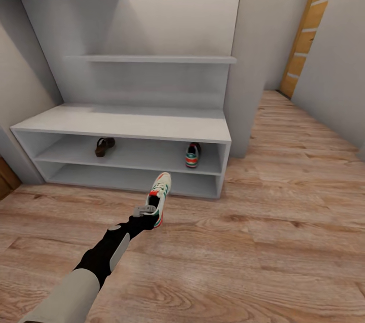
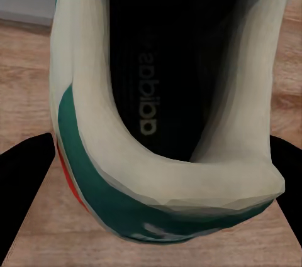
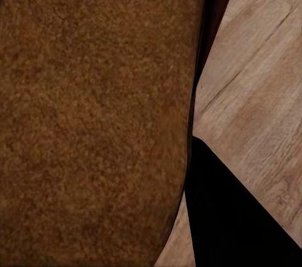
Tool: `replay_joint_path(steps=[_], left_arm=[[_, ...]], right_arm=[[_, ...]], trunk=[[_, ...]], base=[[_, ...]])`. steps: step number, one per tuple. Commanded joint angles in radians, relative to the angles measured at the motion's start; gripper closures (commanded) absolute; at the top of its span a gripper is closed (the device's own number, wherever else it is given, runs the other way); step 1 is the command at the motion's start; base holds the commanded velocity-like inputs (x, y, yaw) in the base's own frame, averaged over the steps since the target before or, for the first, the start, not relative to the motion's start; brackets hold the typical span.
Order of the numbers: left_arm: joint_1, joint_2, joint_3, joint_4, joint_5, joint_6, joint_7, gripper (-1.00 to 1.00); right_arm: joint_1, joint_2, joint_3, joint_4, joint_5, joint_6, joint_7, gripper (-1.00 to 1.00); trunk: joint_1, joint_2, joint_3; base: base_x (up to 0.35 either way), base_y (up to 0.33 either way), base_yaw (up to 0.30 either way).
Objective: Pick up the two gym shoes and the two sandals from the corridor floor and place them onto the hallstand (shoe rack) in the corridor, making sure they are on the rack and not on the floor. Arrange them so the two gym shoes are next to each other and the two sandals are next to each other.
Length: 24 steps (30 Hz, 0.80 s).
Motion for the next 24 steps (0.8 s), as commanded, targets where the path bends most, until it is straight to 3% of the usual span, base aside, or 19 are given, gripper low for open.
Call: replay_joint_path(steps=[1,15,24], left_arm=[[0.000,0.000,-0.001,-0.002,0.010,0.007,0.001,1.00],[-0.002,0.000,-0.002,-0.002,0.009,0.007,0.001,1.00],[-0.002,0.000,-0.002,-0.002,0.009,0.007,0.001,1.00]], right_arm=[[-0.001,0.000,0.000,-0.001,-0.014,0.004,-0.010,1.00],[-0.001,0.000,0.000,-0.001,-0.014,0.004,-0.010,1.00],[-0.001,0.000,0.000,-0.001,-0.014,0.003,-0.010,1.00]], trunk=[[0.000,0.000,-0.001],[0.000,0.000,-0.001],[0.000,0.000,-0.001]], base=[[0.326,0.000,0.000],[0.345,-0.003,0.000],[0.348,-0.117,0.000]])
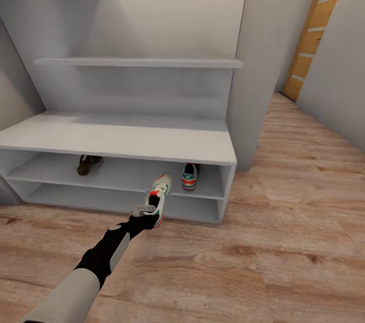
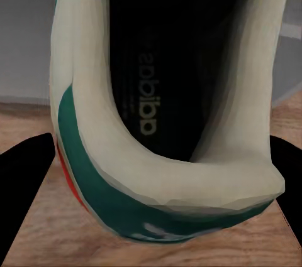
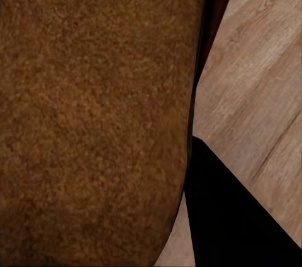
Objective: Pick up the two gym shoes and the two sandals from the corridor floor and place them onto the hallstand (shoe rack) in the corridor, making sure they are on the rack and not on the floor. Arrange them so the two gym shoes are next to each other and the two sandals are next to each other.
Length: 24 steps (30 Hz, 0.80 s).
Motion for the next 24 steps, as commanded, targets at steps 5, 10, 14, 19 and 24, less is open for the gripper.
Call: replay_joint_path(steps=[5,10,14,19,24], left_arm=[[-0.001,0.001,-0.001,-0.002,0.011,0.007,0.001,1.00],[0.000,0.002,-0.001,-0.002,0.011,0.007,0.001,1.00],[0.000,0.003,-0.001,-0.002,0.011,0.007,0.001,1.00],[0.000,0.003,-0.001,-0.002,0.011,0.007,0.001,1.00],[0.000,0.005,-0.001,-0.002,0.011,0.007,0.001,1.00]], right_arm=[[0.000,0.000,0.000,-0.001,-0.013,0.003,-0.010,1.00],[0.000,0.000,0.000,-0.001,-0.013,0.004,-0.010,1.00],[0.000,0.000,0.000,-0.001,-0.013,0.004,-0.010,1.00],[0.000,0.000,0.000,-0.001,-0.013,0.004,-0.010,1.00],[0.000,0.000,0.000,-0.001,-0.013,0.004,-0.010,1.00]], trunk=[[0.000,0.000,-0.001],[0.000,0.000,-0.001],[0.000,0.000,-0.001],[0.000,0.000,-0.001],[0.000,0.000,-0.001]], base=[[0.322,-0.180,0.000],[0.296,-0.203,0.000],[0.318,-0.157,0.000],[0.331,-0.111,0.000],[0.197,-0.022,0.000]])
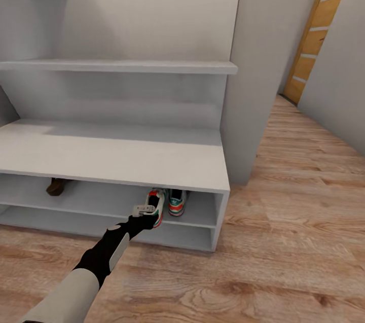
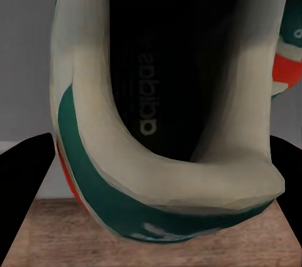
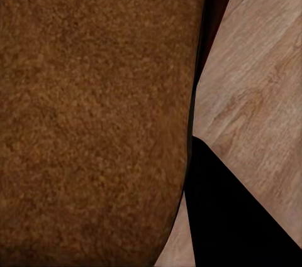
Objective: Pick up the two gym shoes and the two sandals from the corridor floor and place them onto the hallstand (shoe rack) in the corridor, making sure they are on the rack and not on the floor. Arrange them so the two gym shoes are next to each other and the two sandals are next to each other.
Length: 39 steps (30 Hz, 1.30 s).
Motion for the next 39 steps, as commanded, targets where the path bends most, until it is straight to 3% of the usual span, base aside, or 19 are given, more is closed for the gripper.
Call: replay_joint_path(steps=[1,39], left_arm=[[0.000,0.000,-0.001,-0.001,0.010,0.007,0.001,1.00],[0.001,-0.001,-0.001,-0.001,0.010,0.006,0.001,1.00]], right_arm=[[-0.001,0.000,0.000,-0.001,-0.014,0.003,-0.010,1.00],[-0.001,0.000,0.000,-0.001,-0.013,0.004,-0.010,1.00]], trunk=[[0.000,0.000,-0.001],[0.000,0.000,-0.001]], base=[[0.032,-0.003,0.000],[0.096,0.004,0.000]])
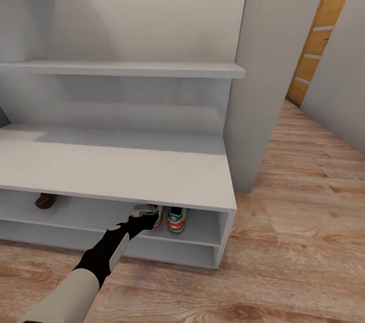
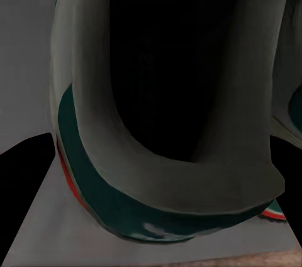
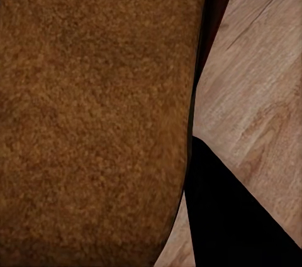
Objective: Pick up the two gym shoes and the two sandals from the corridor floor and place them onto the hallstand (shoe rack) in the corridor, making sure they are on the rack and not on the floor. Arrange them so the two gym shoes are next to each other and the two sandals are next to each other.
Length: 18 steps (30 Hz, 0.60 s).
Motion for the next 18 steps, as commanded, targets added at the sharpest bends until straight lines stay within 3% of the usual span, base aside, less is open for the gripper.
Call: replay_joint_path(steps=[1,6,7,18], left_arm=[[0.000,0.000,-0.001,-0.001,0.010,0.007,0.001,1.00],[0.000,0.001,-0.001,-0.001,0.010,0.007,0.001,1.00],[0.000,0.001,-0.001,-0.001,0.010,0.007,0.001,-1.00],[0.000,0.001,-0.001,-0.001,0.010,0.007,0.001,-1.00]], right_arm=[[-0.001,0.000,0.000,-0.001,-0.014,0.004,-0.010,1.00],[-0.001,0.000,0.000,-0.001,-0.014,0.003,-0.010,1.00],[-0.001,0.000,0.000,-0.001,-0.014,0.003,-0.010,1.00],[-0.001,0.000,0.000,-0.001,-0.014,0.003,-0.010,1.00]], trunk=[[0.000,0.000,-0.001],[0.000,0.000,-0.001],[0.000,0.000,-0.001],[0.000,0.000,-0.001]], base=[[0.012,0.000,0.000],[0.004,0.000,0.000],[0.000,0.000,0.000],[-0.016,0.000,0.000]])
